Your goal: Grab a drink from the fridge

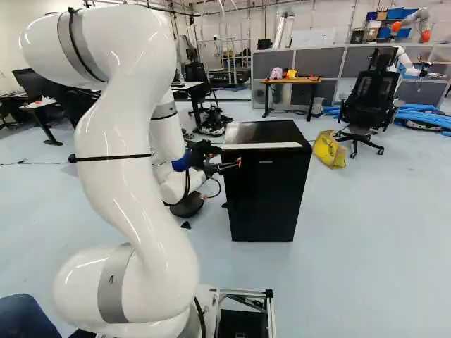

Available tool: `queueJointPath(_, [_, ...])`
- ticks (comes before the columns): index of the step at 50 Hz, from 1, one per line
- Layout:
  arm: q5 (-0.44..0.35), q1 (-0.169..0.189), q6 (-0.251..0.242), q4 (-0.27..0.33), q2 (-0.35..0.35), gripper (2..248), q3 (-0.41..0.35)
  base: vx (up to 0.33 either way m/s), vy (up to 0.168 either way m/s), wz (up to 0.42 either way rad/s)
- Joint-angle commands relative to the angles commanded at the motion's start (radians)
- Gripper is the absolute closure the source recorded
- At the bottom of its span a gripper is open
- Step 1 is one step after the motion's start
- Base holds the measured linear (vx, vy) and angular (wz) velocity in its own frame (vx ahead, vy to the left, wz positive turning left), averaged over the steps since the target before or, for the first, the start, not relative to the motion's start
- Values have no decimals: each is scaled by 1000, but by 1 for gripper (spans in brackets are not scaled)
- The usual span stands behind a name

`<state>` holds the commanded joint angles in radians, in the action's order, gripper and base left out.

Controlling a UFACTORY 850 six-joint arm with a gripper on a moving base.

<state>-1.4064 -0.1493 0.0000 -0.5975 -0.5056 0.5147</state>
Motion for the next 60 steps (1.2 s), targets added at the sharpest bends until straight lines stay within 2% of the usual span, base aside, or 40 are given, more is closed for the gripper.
queueJointPath(27, [0, -14, 0, -39, -18, 3, 27, 0, 0, 0])
queueJointPath(60, [0, -35, 0, -117, -36, 3, 54, 0, 0, 0])
